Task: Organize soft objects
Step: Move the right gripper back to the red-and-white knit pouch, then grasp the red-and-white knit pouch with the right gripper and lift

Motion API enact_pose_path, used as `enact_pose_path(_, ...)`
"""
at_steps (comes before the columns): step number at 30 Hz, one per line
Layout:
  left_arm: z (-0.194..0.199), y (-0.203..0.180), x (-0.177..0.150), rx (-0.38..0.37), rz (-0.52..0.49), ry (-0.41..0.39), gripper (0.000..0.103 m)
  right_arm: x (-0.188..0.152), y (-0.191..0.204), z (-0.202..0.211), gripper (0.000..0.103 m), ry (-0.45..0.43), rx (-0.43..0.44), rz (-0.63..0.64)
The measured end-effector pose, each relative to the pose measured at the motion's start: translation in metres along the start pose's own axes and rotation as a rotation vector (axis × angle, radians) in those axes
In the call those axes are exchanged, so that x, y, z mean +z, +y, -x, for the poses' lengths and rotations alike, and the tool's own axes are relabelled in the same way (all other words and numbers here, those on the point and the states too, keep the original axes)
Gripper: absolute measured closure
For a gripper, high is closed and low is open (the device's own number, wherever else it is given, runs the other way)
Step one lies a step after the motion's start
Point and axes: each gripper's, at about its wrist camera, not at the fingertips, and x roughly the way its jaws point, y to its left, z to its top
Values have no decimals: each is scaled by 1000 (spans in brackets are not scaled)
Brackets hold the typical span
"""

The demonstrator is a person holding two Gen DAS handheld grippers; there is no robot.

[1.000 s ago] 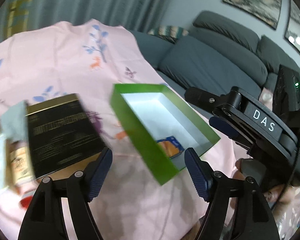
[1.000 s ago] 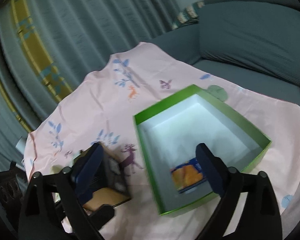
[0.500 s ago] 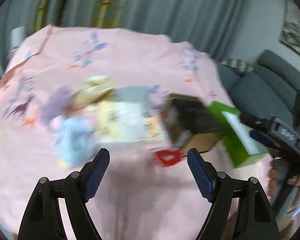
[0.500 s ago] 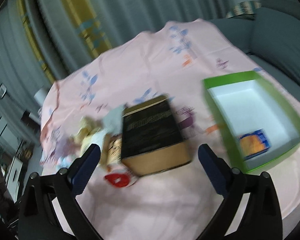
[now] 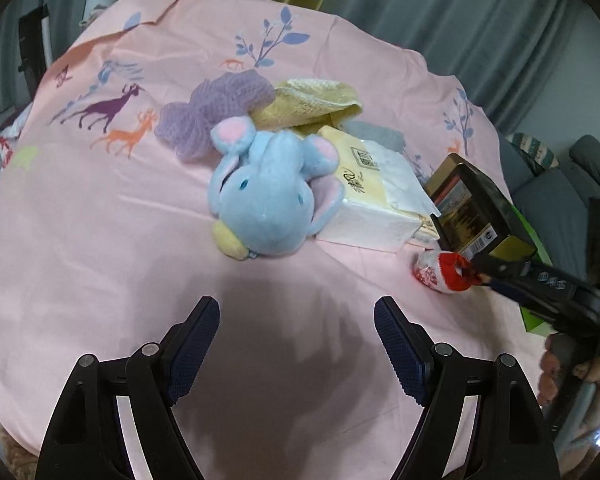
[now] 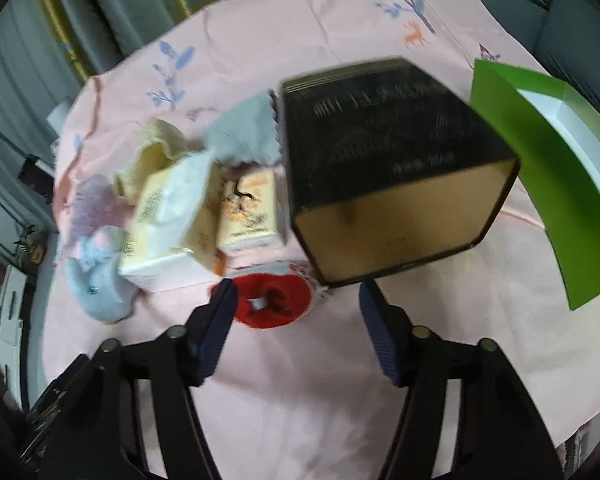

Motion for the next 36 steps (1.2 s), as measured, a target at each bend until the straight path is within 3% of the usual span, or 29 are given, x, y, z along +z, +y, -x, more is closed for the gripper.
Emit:
enact_pose_path(4,-5,3,0,-15,21,20,23,-3,-2,-16,69,45,66,-22)
enact_pose_path(8,-6,4,1,-15,27,21,23,-6,8,-8,87,11,68,34)
enact_pose_path(13,0,6,3,-34,44,1,23,-12,29,10,89,-4,230,82)
enact_pose_path(17,1,10,4,-66,70,5,23,-23,55,15,89,20,273,186)
enact_pose_path(20,-1,8,3,-89,74,23,23,-30,63,1,85,126,262,234)
enact_pose_path(22,-3,4,1,-106,62,32,23,-34,67,-4,82,162,207,292)
enact_pose_path(23,-5,0,0,-121,52,37,23,-35,66,-3,76,169,201,300)
enact_pose_path(26,-9,-11,-1,-146,30,53,23,-25,54,3,34,165,220,258)
enact_pose_path(27,-9,-14,-1,-153,22,55,23,-20,48,8,28,142,231,235)
enact_pose_path(31,-14,-30,-3,-170,-23,62,23,-11,32,10,28,116,280,141)
enact_pose_path(36,-29,-41,-8,-201,-44,101,23,-14,39,-17,29,208,322,103)
